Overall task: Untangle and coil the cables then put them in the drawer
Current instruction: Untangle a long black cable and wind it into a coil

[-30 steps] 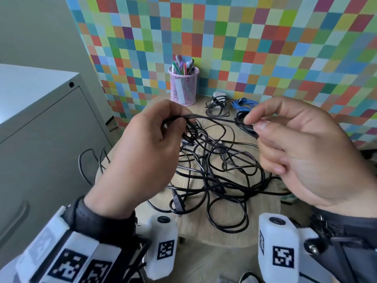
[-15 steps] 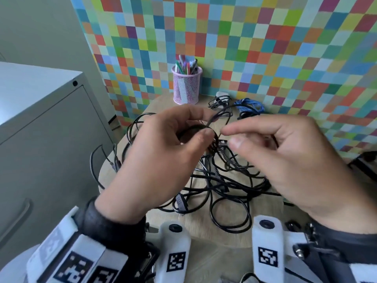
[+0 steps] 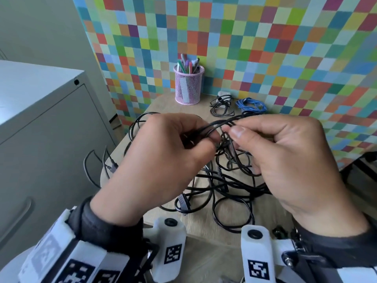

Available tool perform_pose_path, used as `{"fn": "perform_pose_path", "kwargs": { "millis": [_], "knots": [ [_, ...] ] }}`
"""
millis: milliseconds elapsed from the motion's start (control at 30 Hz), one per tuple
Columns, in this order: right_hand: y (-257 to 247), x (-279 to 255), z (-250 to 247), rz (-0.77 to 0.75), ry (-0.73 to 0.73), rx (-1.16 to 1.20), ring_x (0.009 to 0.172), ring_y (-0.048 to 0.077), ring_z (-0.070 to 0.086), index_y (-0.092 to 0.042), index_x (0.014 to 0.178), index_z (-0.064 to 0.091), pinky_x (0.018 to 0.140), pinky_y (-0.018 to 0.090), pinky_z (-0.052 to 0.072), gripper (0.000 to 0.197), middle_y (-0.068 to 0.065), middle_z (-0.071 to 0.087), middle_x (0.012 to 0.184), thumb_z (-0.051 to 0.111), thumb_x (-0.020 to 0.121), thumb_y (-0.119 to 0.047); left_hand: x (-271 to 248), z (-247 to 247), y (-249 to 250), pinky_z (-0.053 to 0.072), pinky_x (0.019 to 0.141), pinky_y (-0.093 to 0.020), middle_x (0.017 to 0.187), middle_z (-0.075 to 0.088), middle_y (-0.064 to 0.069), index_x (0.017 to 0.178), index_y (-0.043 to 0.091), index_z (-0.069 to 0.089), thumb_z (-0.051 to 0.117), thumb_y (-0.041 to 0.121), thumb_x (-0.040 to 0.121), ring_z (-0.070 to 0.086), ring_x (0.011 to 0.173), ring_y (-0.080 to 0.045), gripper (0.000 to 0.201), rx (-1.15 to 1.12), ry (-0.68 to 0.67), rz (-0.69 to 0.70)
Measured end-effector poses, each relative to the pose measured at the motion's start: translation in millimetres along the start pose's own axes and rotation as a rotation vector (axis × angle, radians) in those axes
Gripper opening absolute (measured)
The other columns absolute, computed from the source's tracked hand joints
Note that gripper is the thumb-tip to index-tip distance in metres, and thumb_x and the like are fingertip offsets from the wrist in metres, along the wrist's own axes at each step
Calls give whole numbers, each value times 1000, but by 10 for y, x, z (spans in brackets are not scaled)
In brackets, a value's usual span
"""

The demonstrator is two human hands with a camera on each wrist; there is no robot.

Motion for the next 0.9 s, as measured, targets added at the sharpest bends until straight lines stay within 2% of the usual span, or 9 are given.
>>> {"fn": "perform_pose_path", "kwargs": {
  "millis": [67, 167, 267, 400, 500, 600, 700, 733, 900],
  "knots": [
    [26, 2, 17, 40, -66, 37, 49, 1, 54, -27, 88, 82, 56, 20, 41, 14, -20, 61, 52, 70, 92, -23, 9, -24, 10, 35, 48, -8, 57, 61, 17, 84, 31, 79, 71, 26, 88, 45, 47, 1, 10, -27, 19, 12],
    [78, 3, 26, 89, -154, 54, 45, 2, 47, -20, 83, 81, 53, 17, 36, 18, -19, 52, 48, 66, 93, -24, 12, -44, 24, 40, 55, -5, 67, 71, 20, 92, 30, 81, 78, 25, 89, 55, 54, 7, 6, -65, 9, 32],
    [87, -9, 55, 97, -193, 23, 45, 4, 38, -21, 80, 79, 49, 21, 32, 18, -16, 45, 46, 70, 94, -28, 8, -16, 36, 35, 51, -2, 57, 64, 23, 90, 26, 82, 81, 22, 86, 51, 47, 7, 5, -68, -3, 33],
    [76, -32, 105, 116, -177, 54, 41, 1, 42, -15, 76, 79, 47, 9, 31, 19, -16, 52, 45, 72, 93, -11, 2, 3, 52, 29, 43, -3, 47, 54, 25, 84, 26, 78, 80, 22, 87, 46, 40, 4, 6, -17, 4, 16],
    [78, -3, 71, 158, -117, 175, 45, 4, 40, -13, 71, 71, 49, 21, 30, 19, -4, 62, 59, 71, 90, -15, 8, -20, 32, 31, 46, -4, 50, 53, 27, 83, 28, 74, 75, 26, 92, 49, 45, 8, 8, 100, -22, -2],
    [142, 55, -19, 303, -76, 526, 50, 14, 42, -15, 71, 62, 58, 35, 34, 15, 3, 53, 64, 55, 85, -14, 30, -143, -19, 36, 53, -4, 63, 64, 28, 82, 29, 74, 74, 29, 90, 56, 53, 9, 8, 177, 9, -24],
    [113, 44, -12, 334, -139, 689, 50, 16, 41, -13, 84, 58, 72, 35, 52, 7, -3, 38, 56, 57, 90, -13, 50, -265, -70, 37, 55, -4, 71, 67, 29, 83, 30, 74, 74, 33, 88, 57, 57, 11, 6, 256, 106, -38],
    [97, 40, 4, 324, -153, 688, 47, 14, 37, -13, 90, 58, 69, 33, 53, 1, -5, 34, 54, 59, 90, -13, 56, -278, -79, 37, 54, -3, 70, 65, 31, 83, 30, 74, 74, 33, 88, 56, 56, 12, 6, 272, 123, -42],
    [51, 68, -31, 276, -162, 644, 42, 9, 23, -17, 117, 59, 57, 28, 44, 31, -6, 25, 54, 61, 88, -5, 52, -229, -86, 35, 56, -1, 70, 66, 29, 85, 31, 74, 75, 31, 88, 54, 59, 15, 3, 327, 150, -21]
  ]
}}
Point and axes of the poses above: each hand's wrist, its own x-axis towards the middle knuckle, its own z-axis out of the palm, y = z × x, the point moved 5 cm from there along x, towards the middle knuckle
